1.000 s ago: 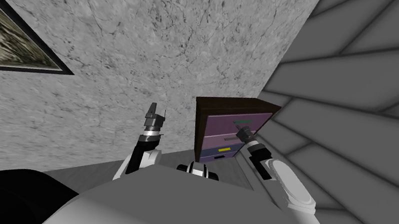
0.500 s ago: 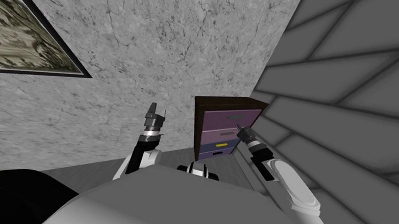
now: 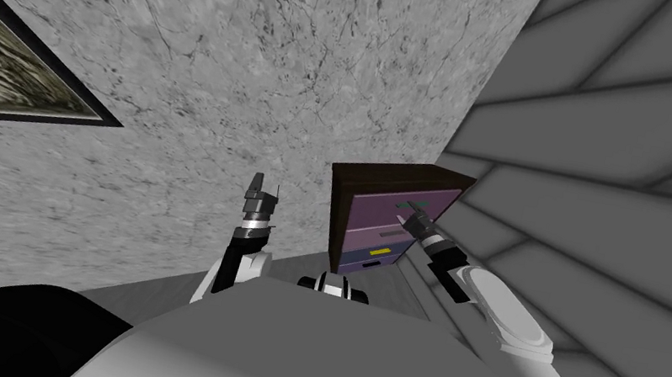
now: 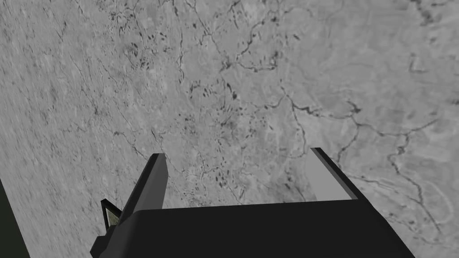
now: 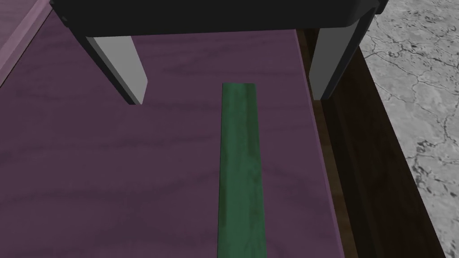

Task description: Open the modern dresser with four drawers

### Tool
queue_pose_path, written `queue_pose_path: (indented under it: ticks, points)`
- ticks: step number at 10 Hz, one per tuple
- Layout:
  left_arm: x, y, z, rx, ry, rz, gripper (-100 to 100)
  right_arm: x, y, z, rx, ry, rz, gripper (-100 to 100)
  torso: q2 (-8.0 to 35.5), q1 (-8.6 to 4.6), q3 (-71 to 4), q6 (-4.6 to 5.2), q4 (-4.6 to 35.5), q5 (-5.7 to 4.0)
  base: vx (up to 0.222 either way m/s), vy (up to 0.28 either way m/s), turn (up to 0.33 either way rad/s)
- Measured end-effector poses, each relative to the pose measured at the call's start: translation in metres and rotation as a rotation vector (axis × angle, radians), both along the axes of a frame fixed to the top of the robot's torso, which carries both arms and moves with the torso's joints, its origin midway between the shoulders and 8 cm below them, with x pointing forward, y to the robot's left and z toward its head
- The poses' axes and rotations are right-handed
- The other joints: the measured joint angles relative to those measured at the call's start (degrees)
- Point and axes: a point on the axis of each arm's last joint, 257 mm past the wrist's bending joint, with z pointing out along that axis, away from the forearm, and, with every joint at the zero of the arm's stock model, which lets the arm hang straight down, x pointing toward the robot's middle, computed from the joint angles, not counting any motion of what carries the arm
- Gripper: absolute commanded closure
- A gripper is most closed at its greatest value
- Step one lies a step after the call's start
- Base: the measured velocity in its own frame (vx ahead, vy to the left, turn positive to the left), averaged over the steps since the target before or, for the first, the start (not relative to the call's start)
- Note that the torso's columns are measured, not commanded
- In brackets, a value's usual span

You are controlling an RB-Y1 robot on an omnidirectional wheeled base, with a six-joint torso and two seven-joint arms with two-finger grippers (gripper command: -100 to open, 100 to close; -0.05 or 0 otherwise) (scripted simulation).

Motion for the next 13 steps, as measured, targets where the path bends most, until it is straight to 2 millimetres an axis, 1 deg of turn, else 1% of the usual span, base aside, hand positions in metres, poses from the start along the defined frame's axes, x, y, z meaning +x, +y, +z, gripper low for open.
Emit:
queue_pose_path:
  ticks: [1, 3, 5, 6, 7, 9, 11, 13]
  points:
    - [0.0000, 0.0000, 0.0001, 0.000, 0.000, 0.000, 0, 0.0001, -0.0006, 0.0007, 0.002, 0.000, 0.000, 100, -0.02, -0.06, -0.04, 0.00, -0.03, 0.00, 0.009, 0.009, 0.001]
    - [0.0000, 0.0000, 0.0001, 0.000, 0.000, 0.000, 0, -0.0011, 0.0008, 0.0023, 0.000, 0.000, 0.006, 100, 0.21, -0.24, 0.08, 0.03, 0.02, -0.05, -0.153, -0.049, -0.068]
    - [0.0001, 0.0000, 0.0001, 0.000, 0.000, 0.000, 0, -0.0036, 0.0025, 0.0040, 0.000, 0.001, 0.017, 100, 0.05, -0.01, 0.02, 0.00, 0.00, 0.01, -0.200, -0.070, -0.066]
    - [0.0001, 0.0000, 0.0001, 0.000, 0.000, 0.000, 0, -0.0049, 0.0040, 0.0047, 0.000, 0.001, 0.023, 100, -0.20, -0.05, -0.14, -0.01, -0.07, 0.01, -0.084, -0.047, -0.015]
    - [0.0001, 0.0000, 0.0000, 0.000, 0.000, 0.000, 0, -0.0051, 0.0041, 0.0045, 0.000, 0.002, 0.024, -100, -0.63, 0.14, -0.39, -0.04, -0.19, 0.04, 0.055, 0.027, 0.054]
    - [0.0000, 0.0000, 0.0000, 0.000, 0.000, 0.000, 0, -0.0036, 0.0017, 0.0033, 0.000, 0.004, 0.018, -100, -0.94, 0.34, -0.62, -0.04, -0.30, 0.12, 0.139, 0.070, 0.031]
    - [-0.0001, 0.0000, 0.0000, 0.000, 0.000, 0.000, 0, -0.0019, 0.0000, 0.0026, 0.000, 0.005, 0.013, -100, -0.38, 0.04, -0.26, -0.02, -0.13, 0.03, 0.169, 0.064, 0.045]
    - [0.0000, 0.0000, 0.0001, 0.000, 0.000, 0.000, 0, -0.0009, -0.0013, 0.0019, 0.000, 0.005, 0.009, -100, 0.11, -0.13, 0.04, 0.01, 0.00, -0.02, 0.085, 0.049, 0.005]
